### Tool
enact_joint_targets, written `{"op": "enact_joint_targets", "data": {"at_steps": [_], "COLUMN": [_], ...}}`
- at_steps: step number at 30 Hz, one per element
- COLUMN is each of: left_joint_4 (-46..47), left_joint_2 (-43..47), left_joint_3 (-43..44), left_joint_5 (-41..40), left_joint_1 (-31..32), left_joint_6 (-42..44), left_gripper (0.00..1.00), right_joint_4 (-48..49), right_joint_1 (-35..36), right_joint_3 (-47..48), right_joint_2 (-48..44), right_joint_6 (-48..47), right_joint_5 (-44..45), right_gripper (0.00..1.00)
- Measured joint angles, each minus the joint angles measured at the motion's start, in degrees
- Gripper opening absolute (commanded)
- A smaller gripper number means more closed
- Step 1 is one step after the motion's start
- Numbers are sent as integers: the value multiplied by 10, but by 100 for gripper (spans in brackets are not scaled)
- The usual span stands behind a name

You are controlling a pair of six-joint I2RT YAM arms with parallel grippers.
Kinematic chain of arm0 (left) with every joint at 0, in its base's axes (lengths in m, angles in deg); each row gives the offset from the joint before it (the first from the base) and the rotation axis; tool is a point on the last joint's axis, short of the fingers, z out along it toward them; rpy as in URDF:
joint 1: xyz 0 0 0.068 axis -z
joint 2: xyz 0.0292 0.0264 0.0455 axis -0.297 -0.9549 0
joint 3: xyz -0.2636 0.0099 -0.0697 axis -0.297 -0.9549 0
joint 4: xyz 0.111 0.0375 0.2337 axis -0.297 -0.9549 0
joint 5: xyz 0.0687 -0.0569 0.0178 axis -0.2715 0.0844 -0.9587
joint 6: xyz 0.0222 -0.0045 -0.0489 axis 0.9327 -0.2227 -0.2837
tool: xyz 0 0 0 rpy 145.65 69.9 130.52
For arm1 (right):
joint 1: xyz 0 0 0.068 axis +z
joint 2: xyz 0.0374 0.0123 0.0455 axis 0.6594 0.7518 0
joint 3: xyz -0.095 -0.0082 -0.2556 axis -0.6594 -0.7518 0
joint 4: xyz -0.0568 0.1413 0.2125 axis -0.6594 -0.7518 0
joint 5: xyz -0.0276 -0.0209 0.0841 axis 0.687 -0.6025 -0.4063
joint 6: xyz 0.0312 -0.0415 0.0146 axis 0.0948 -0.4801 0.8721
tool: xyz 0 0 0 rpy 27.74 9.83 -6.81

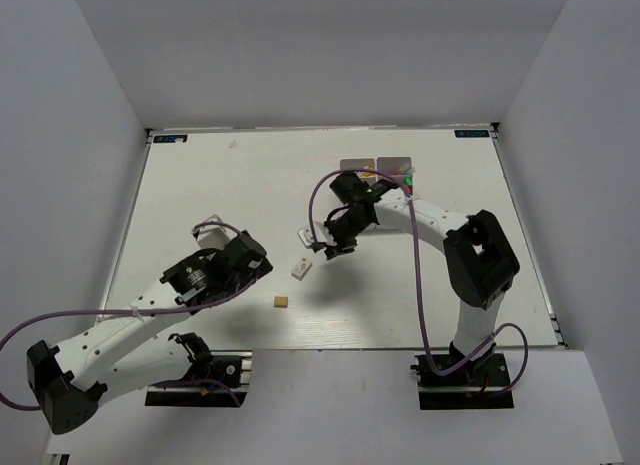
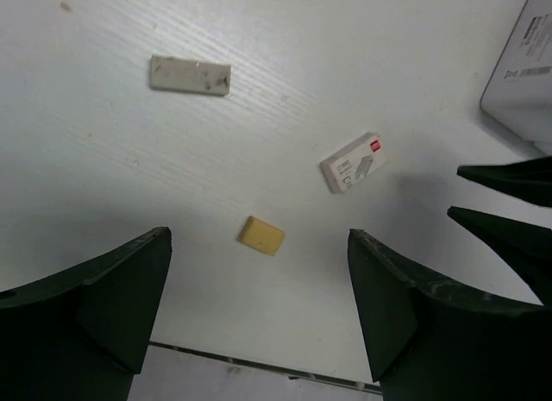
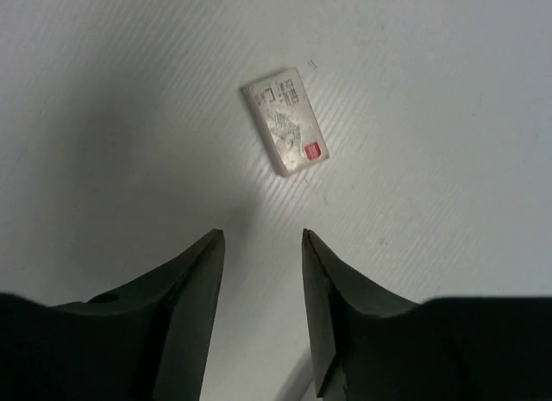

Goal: Sort the stationery into containers
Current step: Pick up the stationery from the center of the board.

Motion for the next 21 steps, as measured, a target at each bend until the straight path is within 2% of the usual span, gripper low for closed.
{"op": "enact_joint_targets", "data": {"at_steps": [2,6,10,21], "left_joint_4": [-7,-22,-30,-45], "left_joint_2": [26,97,131,138], "left_joint_3": [-30,-66,-74,-103], "left_joint_5": [12,25,36,66], "left_joint_1": [0,0,0,0], "left_joint_6": [-23,-53,-68,-86], "left_gripper": [88,88,88,88], "right_joint_4": [5,15,25,34], "right_joint_1": [18,53,80,103], "right_joint_3": [7,15,31,89], "right_joint_2": [14,35,56,128], "right_joint_6": [-5,-10,-15,-7], "right_joint_5": [14,37,52,86], "right_gripper": [56,65,67,67]}}
